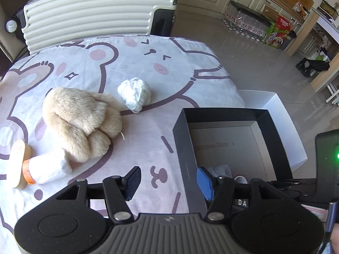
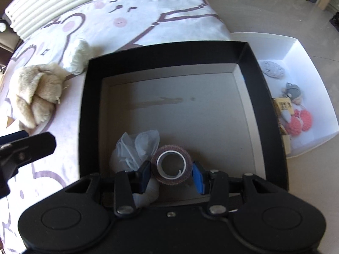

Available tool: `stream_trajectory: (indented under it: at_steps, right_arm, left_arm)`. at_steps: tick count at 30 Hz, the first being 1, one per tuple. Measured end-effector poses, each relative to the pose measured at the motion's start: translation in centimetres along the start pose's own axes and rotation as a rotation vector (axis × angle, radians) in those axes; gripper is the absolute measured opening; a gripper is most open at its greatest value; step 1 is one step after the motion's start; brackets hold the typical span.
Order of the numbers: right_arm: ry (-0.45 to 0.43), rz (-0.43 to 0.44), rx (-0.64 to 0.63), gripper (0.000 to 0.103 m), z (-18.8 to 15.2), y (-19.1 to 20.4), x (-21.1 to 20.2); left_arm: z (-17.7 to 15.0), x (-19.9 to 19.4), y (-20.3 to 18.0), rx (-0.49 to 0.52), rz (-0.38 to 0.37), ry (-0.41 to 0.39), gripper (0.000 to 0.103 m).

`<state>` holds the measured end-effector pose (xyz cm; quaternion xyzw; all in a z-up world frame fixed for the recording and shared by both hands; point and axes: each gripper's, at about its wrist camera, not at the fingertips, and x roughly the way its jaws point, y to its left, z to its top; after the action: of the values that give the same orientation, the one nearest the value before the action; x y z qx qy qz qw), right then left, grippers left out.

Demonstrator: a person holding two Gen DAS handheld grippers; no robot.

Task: Organize objects
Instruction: 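Lower and release the mesh into the black box while the right gripper releases the tape there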

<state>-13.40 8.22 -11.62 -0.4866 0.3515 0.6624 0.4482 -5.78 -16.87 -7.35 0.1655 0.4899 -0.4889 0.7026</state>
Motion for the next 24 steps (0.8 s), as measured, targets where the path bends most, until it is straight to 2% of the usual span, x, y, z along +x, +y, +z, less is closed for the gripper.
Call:
stream_trajectory:
  at_steps: [5, 7, 12, 15, 19, 24]
  right_arm:
    - [-0.031, -0.015, 0.035, 0.045, 0.0, -0.5, -0.7]
    - [-0.037, -0.011, 0.055, 0.052, 0.0, -0.9, -1.0]
    - [-0.064, 0.010, 0.125, 0.054, 0.0, -2.0, -1.8]
    - [-0.111, -0.015, 0.208, 0.048, 0.3, -3.1, -2.1]
    - [-0.156, -0.016, 0.327, 0.029, 0.7, -4.4, -1.9]
    - [-0.103, -0.061, 0.274, 0.026, 1.0, -3.7, -0.1]
  left_arm:
    - [-0.1, 0.1, -0.1, 0.035, 0.037, -0.001, 0.060]
    - [-0.2, 0.0, -0.2, 0.042, 0.044, -0.002, 0.065]
    - [-0.3, -0.3, -0.2, 0.049, 0.048, -0.006, 0.069]
    - [-0.4, -0.5, -0.1, 0.054, 0.048, -0.010, 0.069]
    - [-0.3, -0.6, 0.2, 0.059, 0.053, -0.012, 0.069]
    - [-0.3, -0.1, 0.3, 0.077, 0.064, 0.000, 0.069]
